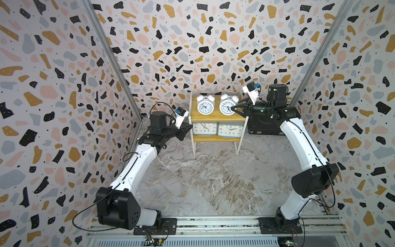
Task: Place the alarm clocks on the shelf by style
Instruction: Place the alarm on the shelf.
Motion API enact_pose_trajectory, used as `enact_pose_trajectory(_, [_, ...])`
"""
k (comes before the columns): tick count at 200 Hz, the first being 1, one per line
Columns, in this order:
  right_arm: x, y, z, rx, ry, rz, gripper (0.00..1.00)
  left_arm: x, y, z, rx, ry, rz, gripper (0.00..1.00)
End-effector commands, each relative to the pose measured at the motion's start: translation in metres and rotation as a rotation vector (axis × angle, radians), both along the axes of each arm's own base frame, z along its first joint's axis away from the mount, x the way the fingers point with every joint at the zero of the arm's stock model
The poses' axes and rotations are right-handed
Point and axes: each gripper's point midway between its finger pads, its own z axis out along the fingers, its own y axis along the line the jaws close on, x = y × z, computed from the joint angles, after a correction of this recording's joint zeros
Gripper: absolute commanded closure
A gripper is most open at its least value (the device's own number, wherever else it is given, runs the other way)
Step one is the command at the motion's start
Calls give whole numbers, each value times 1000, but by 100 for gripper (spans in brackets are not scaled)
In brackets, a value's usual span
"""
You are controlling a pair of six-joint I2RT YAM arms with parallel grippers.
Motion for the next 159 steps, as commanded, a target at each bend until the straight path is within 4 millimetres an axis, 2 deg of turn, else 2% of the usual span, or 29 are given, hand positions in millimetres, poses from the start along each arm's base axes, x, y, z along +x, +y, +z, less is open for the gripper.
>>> enact_pose_trajectory(1, [-6,0,26,20,-84,26,75,-2,-4,14,-8,-22,-28,84])
enact_pose_trajectory(117, [-1,-4,11,-1,-51,14,70,-2,-4,12,-2,-18,-26,84])
enact_pose_trajectory(139, [-2,-6,11,-2,-52,9,67,-2,-4,12,-3,-18,-28,84])
enact_pose_trajectory(159, [-2,-6,9,-4,-52,7,60,-2,-4,12,-3,-17,-29,84])
